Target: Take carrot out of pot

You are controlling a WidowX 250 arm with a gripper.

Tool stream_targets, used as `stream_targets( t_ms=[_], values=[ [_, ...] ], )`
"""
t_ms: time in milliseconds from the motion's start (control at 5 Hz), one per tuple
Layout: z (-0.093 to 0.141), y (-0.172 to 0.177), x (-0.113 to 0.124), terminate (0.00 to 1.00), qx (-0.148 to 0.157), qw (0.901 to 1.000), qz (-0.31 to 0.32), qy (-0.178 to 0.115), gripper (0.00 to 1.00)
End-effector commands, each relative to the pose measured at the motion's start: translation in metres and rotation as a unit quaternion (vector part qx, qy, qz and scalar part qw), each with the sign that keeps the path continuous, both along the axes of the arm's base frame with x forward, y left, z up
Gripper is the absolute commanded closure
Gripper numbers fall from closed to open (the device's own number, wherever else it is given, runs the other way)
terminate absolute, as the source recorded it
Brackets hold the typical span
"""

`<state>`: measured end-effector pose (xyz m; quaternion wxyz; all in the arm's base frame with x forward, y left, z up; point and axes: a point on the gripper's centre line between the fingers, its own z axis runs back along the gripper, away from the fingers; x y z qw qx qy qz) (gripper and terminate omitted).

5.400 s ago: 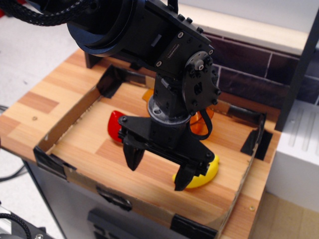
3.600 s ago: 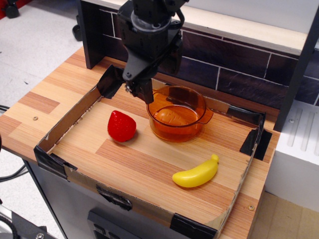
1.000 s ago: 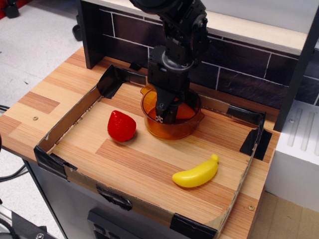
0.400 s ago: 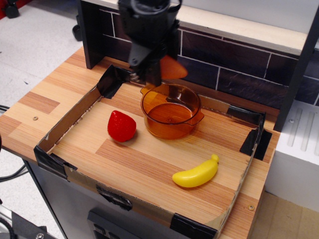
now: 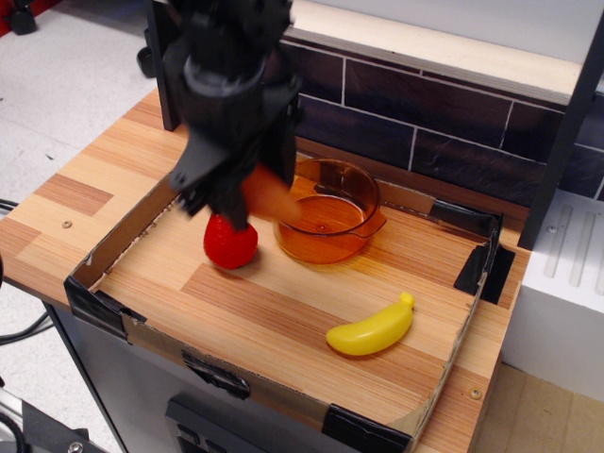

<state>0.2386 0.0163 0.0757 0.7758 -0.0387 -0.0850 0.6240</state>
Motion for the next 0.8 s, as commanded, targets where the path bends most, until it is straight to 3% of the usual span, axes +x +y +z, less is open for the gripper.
stream_targets(
  t_ms=[0, 600],
  values=[
    [-0.023, -0.007, -0.035, 0.00, 0.014, 0.9978, -0.063, 0.016, 1.00],
    [-0.062, -0.006, -0.041, 0.00, 0.048, 0.9963, -0.059, 0.041, 1.00]
  ],
)
